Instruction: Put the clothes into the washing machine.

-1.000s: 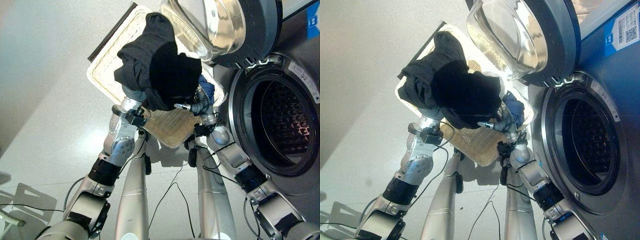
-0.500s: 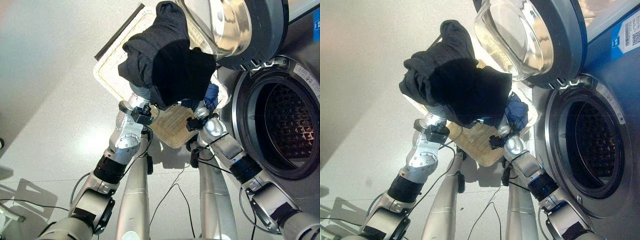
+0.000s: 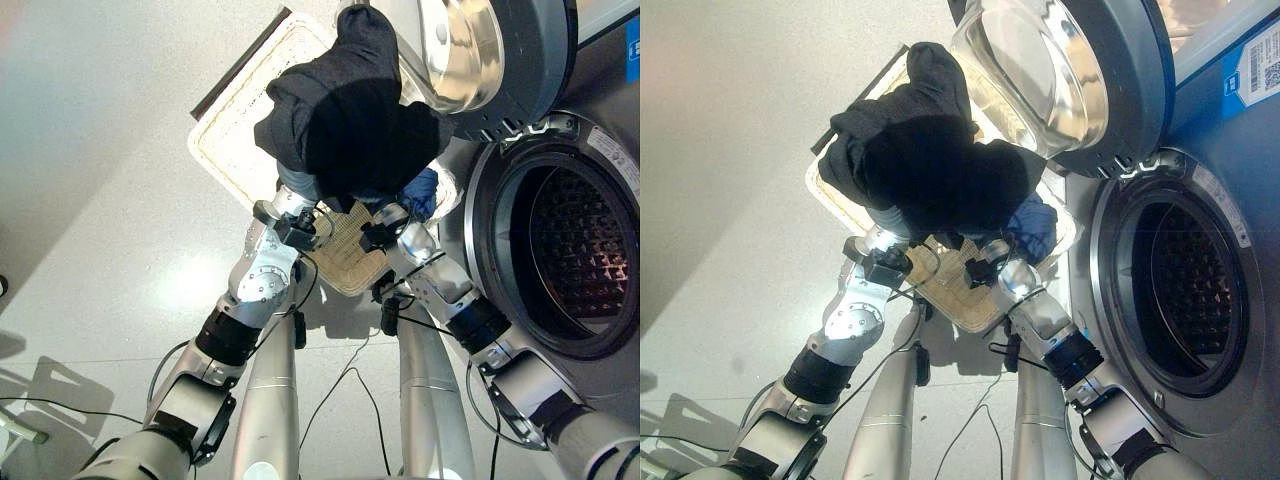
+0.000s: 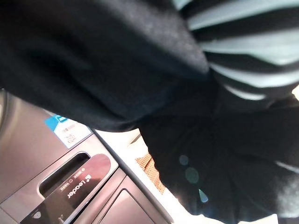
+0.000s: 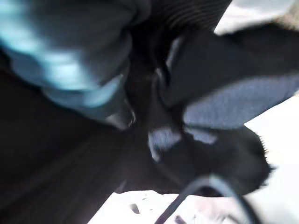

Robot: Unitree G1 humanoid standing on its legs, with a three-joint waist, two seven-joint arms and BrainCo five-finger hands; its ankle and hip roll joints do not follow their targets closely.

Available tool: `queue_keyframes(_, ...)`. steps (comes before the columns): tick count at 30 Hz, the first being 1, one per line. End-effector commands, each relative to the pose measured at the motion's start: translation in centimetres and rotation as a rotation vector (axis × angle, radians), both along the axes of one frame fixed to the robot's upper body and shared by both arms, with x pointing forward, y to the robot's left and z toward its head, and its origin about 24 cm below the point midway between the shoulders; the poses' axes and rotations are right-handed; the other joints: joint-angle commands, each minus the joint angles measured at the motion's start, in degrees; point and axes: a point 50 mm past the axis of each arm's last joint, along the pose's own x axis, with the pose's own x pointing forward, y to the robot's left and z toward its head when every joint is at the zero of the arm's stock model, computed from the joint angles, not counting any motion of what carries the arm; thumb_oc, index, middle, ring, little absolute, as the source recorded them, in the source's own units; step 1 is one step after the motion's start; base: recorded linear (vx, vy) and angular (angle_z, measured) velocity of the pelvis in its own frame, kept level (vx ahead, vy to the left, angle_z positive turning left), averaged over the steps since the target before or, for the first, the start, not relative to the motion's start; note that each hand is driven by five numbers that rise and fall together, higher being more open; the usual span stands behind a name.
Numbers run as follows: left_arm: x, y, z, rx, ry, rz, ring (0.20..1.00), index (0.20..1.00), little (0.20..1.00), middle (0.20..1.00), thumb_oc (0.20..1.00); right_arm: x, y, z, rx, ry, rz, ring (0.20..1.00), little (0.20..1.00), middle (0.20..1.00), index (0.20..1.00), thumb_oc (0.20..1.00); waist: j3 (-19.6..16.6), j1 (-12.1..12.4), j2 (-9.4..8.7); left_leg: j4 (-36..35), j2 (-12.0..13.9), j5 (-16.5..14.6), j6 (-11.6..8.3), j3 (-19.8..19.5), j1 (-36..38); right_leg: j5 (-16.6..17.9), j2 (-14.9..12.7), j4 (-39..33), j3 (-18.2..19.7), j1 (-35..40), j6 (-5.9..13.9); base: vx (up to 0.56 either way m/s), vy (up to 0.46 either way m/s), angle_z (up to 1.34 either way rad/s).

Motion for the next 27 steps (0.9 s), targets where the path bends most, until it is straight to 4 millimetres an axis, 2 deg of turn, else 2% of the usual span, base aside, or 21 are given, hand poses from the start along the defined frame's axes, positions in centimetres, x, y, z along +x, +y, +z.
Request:
queue_keyframes(1, -1.5, -1.6, 2.8, -0.008, -0.17, -0.066, 0.2, 0.2, 0.2, 0.2, 0.2, -0.7, 1.7, 1.6, 0.106, -0.008, 0.139, 0.2, 0.2, 0.2, 0.2, 0.2, -1.09, 0.61, 0.77, 6.51, -5.74, -7.25, 1.93, 0.68, -0.9, 15.31, 2.44, -20.12, -2.44, 3.68, 5.65, 0.0, 0.0, 0.0)
queue_keyframes(4, -1.4, -1.4, 2.7, 0.017, -0.195, 0.011, 0.2, 0.2, 0.2, 0.2, 0.2, -0.7, 1.7, 1.5, 0.161, 0.024, 0.18, 0.2, 0.2, 0.2, 0.2, 0.2, -1.09, 0.63, 0.79, 6.31, -5.64, -7.12, 1.92, 0.84, -0.92, 15.33, 2.4, -20.31, -2.57, 3.72, 5.66, 0.0, 0.0, 0.0)
queue_keyframes(11, -1.0, 0.3, 3.2, 0.205, -0.42, 0.523, 0.2, 0.2, 0.2, 0.2, 0.2, -0.7, -0.1, 1.7, 0.405, 0.087, 0.276, 0.2, 0.2, 0.2, 0.2, 0.2, -1.09, 0.79, 0.91, 5.71, -5.56, -6.72, 1.78, 0.61, -0.99, 15.49, 2.42, -20.81, -2.9, 3.86, 5.96, 0.0, 0.0, 0.0)
queue_keyframes(14, -0.8, 0.9, 3.3, 0.232, -0.46, 0.619, 0.2, 0.2, 0.2, 0.2, 0.2, -0.6, -0.7, 1.8, 0.454, 0.095, 0.295, 0.2, 0.2, 0.2, 0.2, 0.2, -1.09, 0.86, 0.92, 5.67, -5.44, -6.7, 1.78, 0.64, -1.1, 15.38, 2.4, -20.82, -2.96, 3.83, 5.95, 0.0, 0.0, 0.0)
queue_keyframes(17, -0.9, 1.9, 3.6, 0.323, -0.653, 0.897, 0.2, 0.2, 0.2, 0.2, 0.2, -0.5, -2.3, 1.6, 0.561, 0.089, 0.314, 0.2, 0.2, 0.2, 0.2, 0.2, -1.09, 0.92, 0.85, 5.65, -5.25, -6.85, 1.68, 0.57, -1.34, 15.17, 2.38, -20.82, -3.18, 3.7, 6.07, 0.0, 0.0, 0.0)
queue_keyframes(19, -1.0, 2.1, 3.5, 0.347, -0.7, 0.949, 0.206, 0.206, 0.206, 0.206, 0.206, -0.6, -2.7, 1.7, 0.581, 0.084, 0.313, 0.2, 0.2, 0.2, 0.2, 0.2, -1.09, 0.94, 0.85, 5.62, -5.18, -6.88, 1.66, 0.56, -1.41, 15.12, 2.37, -20.77, -3.23, 3.62, 6.11, 0.0, 0.0, 0.0)
queue_keyframes(20, -1.0, 2.3, 3.5, 0.402, -0.789, 1.037, 0.344, 0.344, 0.344, 0.344, 0.344, -0.6, -3.4, 1.8, 0.62, 0.076, 0.315, 0.2, 0.2, 0.2, 0.2, 0.2, -1.09, 1.0, 0.75, 5.61, -5.07, -6.93, 1.55, 0.46, -1.49, 15.07, 2.3, -20.77, -3.36, 3.6, 6.2, 0.0, 0.0, 0.0)
queue_keyframes(23, -0.8, 2.4, 3.5, 0.468, -0.878, 1.109, 0.351, 0.351, 0.351, 0.351, 0.351, -0.6, -4.0, 2.0, 0.646, 0.063, 0.316, 0.2, 0.2, 0.2, 0.2, 0.2, -1.09, 0.95, 0.68, 5.59, -4.92, -6.97, 1.46, 0.45, -1.51, 15.11, 2.25, -20.66, -3.4, 3.49, 6.33, 0.0, 0.0, 0.0)
queue_keyframes(26, -0.6, 2.5, 3.5, 0.519, -0.949, 1.163, 0.479, 0.479, 0.479, 0.479, 0.479, -0.6, -4.9, 2.3, 0.664, 0.031, 0.3, 0.2, 0.2, 0.2, 0.2, 0.2, -1.09, 0.78, 0.61, 5.4, -4.67, -7.02, 1.35, 0.58, -1.59, 15.1, 2.19, -20.75, -3.35, 3.35, 6.53, 0.0, 0.0, 0.0)
queue_keyframes(27, -0.6, 2.5, 3.5, 0.519, -0.949, 1.163, 0.479, 0.479, 0.479, 0.479, 0.479, -0.6, -4.9, 2.3, 0.664, 0.031, 0.3, 0.2, 0.2, 0.2, 0.2, 0.2, -1.09, 0.78, 0.61, 5.4, -4.67, -7.02, 1.35, 0.58, -1.59, 15.1, 2.19, -20.75, -3.35, 3.35, 6.53, 0.0, 0.0, 0.0)
